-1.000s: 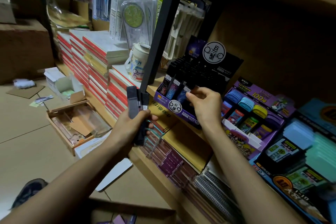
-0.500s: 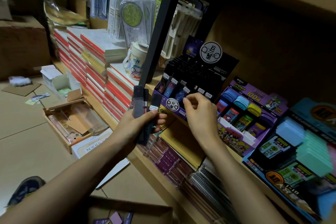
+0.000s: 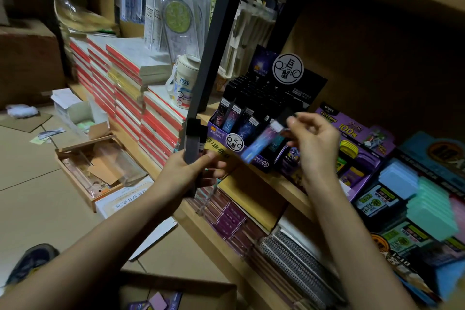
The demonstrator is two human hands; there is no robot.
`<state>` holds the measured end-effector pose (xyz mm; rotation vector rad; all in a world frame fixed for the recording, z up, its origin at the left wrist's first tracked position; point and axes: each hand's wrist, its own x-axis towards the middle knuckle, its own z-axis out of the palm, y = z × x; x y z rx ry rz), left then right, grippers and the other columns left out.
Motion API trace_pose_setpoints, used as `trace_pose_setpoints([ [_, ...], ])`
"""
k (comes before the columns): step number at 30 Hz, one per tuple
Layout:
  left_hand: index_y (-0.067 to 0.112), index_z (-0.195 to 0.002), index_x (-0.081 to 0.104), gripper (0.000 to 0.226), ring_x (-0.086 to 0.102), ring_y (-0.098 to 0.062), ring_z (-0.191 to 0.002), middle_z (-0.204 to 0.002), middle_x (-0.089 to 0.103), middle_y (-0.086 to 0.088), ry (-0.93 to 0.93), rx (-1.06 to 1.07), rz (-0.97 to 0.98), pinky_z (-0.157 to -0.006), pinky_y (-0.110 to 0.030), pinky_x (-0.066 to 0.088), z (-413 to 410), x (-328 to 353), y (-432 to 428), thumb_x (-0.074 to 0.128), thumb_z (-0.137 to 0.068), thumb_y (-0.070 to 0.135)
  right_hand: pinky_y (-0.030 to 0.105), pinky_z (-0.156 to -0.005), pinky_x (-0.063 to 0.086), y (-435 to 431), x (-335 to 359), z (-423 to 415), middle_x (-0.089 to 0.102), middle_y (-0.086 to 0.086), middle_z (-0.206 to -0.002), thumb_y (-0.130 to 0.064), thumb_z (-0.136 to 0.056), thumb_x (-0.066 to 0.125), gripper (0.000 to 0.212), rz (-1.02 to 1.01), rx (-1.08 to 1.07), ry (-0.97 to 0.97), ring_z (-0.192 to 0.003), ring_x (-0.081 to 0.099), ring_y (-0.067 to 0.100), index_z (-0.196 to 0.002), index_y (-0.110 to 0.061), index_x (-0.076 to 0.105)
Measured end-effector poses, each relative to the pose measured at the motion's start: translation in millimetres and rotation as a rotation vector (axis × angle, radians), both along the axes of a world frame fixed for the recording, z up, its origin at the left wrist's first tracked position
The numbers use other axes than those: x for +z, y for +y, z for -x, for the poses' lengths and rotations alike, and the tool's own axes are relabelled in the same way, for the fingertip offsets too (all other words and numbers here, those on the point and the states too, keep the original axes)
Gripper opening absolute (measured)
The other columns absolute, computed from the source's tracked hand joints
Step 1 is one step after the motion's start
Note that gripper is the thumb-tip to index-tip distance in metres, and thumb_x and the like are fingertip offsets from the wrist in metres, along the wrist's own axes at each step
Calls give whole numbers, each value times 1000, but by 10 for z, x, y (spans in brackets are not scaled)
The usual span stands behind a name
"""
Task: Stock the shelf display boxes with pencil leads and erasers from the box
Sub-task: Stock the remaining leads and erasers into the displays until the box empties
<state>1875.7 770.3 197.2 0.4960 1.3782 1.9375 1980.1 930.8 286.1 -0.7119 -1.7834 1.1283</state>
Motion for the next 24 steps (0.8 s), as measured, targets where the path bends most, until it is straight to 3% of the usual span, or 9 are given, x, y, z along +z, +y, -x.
trace_pose_setpoints([
  [3,-2,-108,57,30,60,-4,-48,-59,69,3,45,-6,57,-46,-18,49,26,-1,-23,53,-93,24,19,-62,53,162,42,29,58,-14,-81,-15,-89,62,10,-238,-156,-17,-67,60,-5,-98,-15,64],
  [6,3,-93,59,31,50,-4,-44,-49,61,7,106,-7,110,-52,-28,43,39,-31,-30,55,-89,34,23,-65,56,184,-36,156,58,-14,-80,-13,-89,62,11,-266,-154,-18,-64,59,-12,-99,-12,64],
  [9,11,-81,59,31,48,-4,-44,-49,60,9,122,12,125,-52,-29,39,49,-47,-38,59,-82,42,26,-71,57,173,-88,301,60,-13,-80,-13,-88,63,12,-260,-129,-46,-65,60,-10,-99,-11,66],
  [14,17,-78,59,38,48,-3,-44,-54,61,7,120,33,122,-48,-24,38,82,-61,-60,62,-68,53,4,-69,45,200,-84,421,64,-6,-83,-15,-86,66,17,-400,-111,-140,-71,57,-5,-102,-10,70],
  [15,17,-76,59,39,48,-3,-44,-52,58,7,119,33,128,-47,-24,38,85,-56,-63,63,-67,54,6,-70,46,204,-108,432,66,-3,-86,-16,-87,66,18,-407,-110,-175,-75,59,-1,-103,-10,70],
  [19,10,-99,51,49,45,-5,-42,-52,59,7,64,19,71,-44,-22,34,75,-17,-50,63,-72,50,40,-81,56,205,-162,450,67,9,-90,-15,-88,63,19,-307,-107,-229,-88,65,23,-104,-6,68],
  [24,8,-107,43,26,40,-7,-42,-51,56,7,57,-34,16,-46,-24,29,27,28,-25,48,-96,31,32,-74,56,221,-83,423,68,10,-85,-18,-89,63,20,-301,-108,-307,-80,66,22,-101,-4,69],
])
